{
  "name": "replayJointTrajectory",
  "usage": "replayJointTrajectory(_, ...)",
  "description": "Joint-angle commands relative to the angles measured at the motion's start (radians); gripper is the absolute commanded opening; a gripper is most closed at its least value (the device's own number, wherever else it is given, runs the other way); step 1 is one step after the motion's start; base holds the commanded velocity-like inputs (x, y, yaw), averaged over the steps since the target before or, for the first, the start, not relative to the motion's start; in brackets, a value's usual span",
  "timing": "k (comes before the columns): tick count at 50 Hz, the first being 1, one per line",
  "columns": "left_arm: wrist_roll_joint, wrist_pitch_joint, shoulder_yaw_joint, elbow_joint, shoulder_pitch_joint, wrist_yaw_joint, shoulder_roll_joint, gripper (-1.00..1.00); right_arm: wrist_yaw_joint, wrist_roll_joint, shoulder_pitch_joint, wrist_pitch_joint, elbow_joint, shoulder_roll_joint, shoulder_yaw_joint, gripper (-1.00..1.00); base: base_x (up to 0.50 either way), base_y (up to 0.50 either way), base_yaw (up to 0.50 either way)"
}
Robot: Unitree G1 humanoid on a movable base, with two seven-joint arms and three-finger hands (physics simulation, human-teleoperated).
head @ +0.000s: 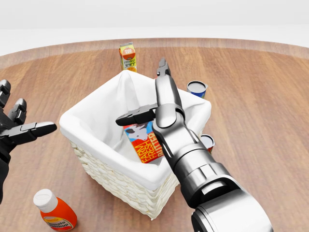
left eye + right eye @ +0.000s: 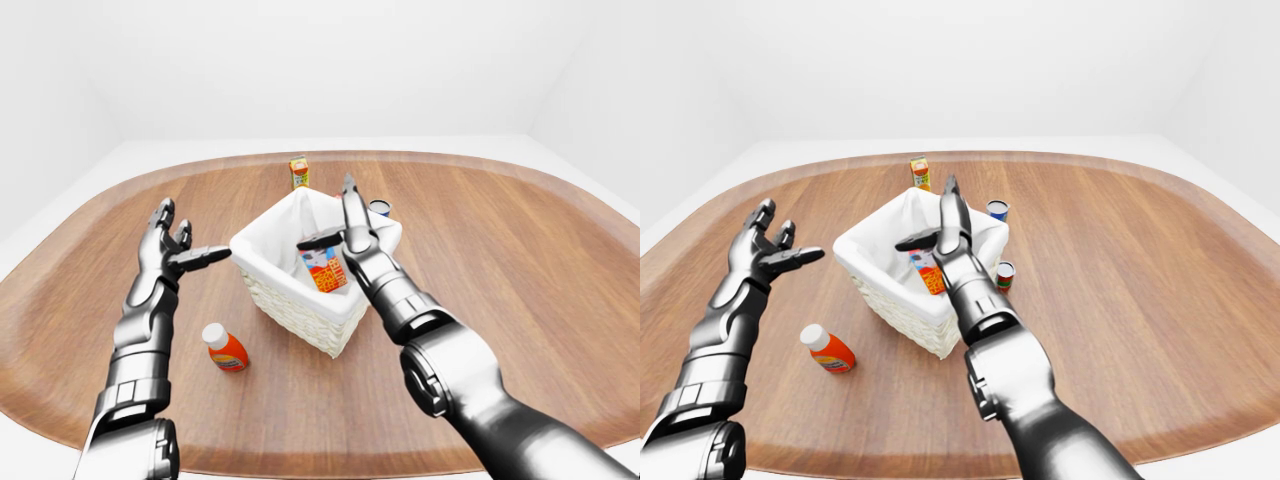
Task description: Pick up the butter and put it in the basket.
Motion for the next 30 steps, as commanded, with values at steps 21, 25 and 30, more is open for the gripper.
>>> replayJointTrajectory(21,0.041,0.000,0.001,-0.151,0.072,0.013,-0.039,1.00,0.134,-0.007,0.331,0.000,-0.668,-0.060,0.047,1.00,0.00,0.00,0.00)
replayJointTrajectory(25,0.041,0.000,0.002,-0.165,0.080,0.011,-0.039,1.00,0.146,-0.002,0.358,0.000,-0.718,-0.076,0.040,1.00,0.00,0.00,0.00)
replayJointTrajectory(30,0.042,0.000,0.002,-0.186,0.090,0.014,-0.044,1.00,0.160,0.007,0.394,0.000,-0.797,-0.094,0.032,1.00,0.00,0.00,0.00)
